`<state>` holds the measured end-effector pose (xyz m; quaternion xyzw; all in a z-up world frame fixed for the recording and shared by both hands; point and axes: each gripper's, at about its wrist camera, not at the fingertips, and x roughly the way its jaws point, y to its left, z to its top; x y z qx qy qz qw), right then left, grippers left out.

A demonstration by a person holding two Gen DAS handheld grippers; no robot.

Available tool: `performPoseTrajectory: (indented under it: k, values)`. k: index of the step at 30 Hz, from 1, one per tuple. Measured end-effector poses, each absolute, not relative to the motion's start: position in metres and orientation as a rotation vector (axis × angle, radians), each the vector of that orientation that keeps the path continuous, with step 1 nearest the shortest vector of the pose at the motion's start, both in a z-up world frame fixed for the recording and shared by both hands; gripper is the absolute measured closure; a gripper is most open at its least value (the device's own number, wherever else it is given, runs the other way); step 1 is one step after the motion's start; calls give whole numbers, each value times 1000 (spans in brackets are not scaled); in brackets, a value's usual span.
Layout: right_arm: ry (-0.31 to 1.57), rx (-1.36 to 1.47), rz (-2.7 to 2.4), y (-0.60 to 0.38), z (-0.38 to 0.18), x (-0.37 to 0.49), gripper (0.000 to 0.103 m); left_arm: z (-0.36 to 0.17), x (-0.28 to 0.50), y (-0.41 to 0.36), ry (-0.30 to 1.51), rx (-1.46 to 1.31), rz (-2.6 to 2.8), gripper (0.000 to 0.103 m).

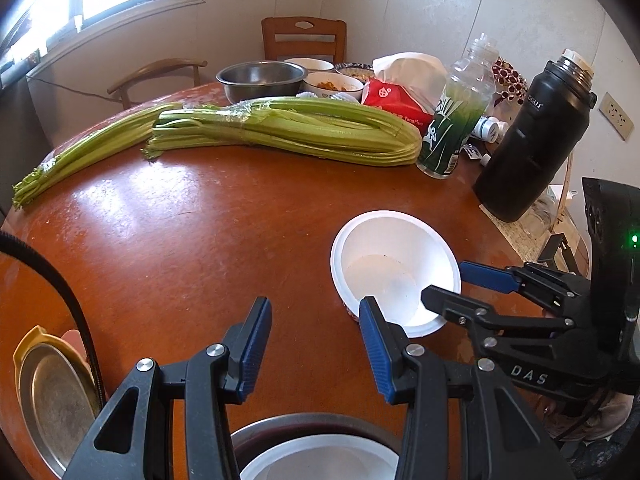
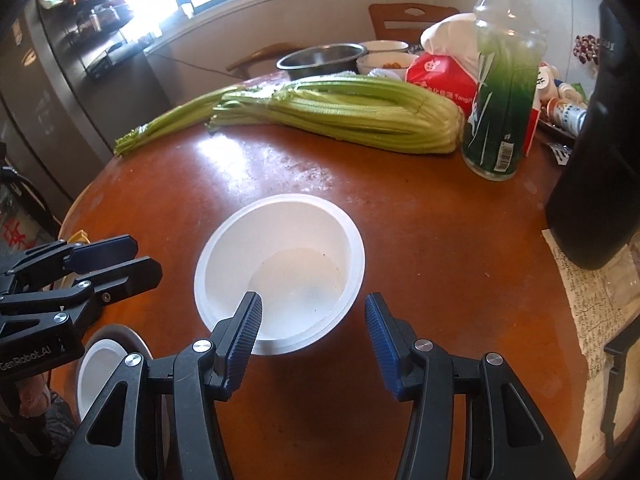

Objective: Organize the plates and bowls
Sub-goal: 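Move the left gripper to the small white bowl on the red cup, then close the left gripper on the small white bowl rim and lift it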

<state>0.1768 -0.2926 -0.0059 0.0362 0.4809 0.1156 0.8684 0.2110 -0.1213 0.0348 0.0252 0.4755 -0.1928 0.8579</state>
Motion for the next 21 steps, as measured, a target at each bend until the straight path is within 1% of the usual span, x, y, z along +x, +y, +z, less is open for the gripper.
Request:
performPoseTrajectory:
  k: [21]
  values:
    - [1031,-22,382,-232,-16,184,47,9,238,-108,1080,-15,-412,58]
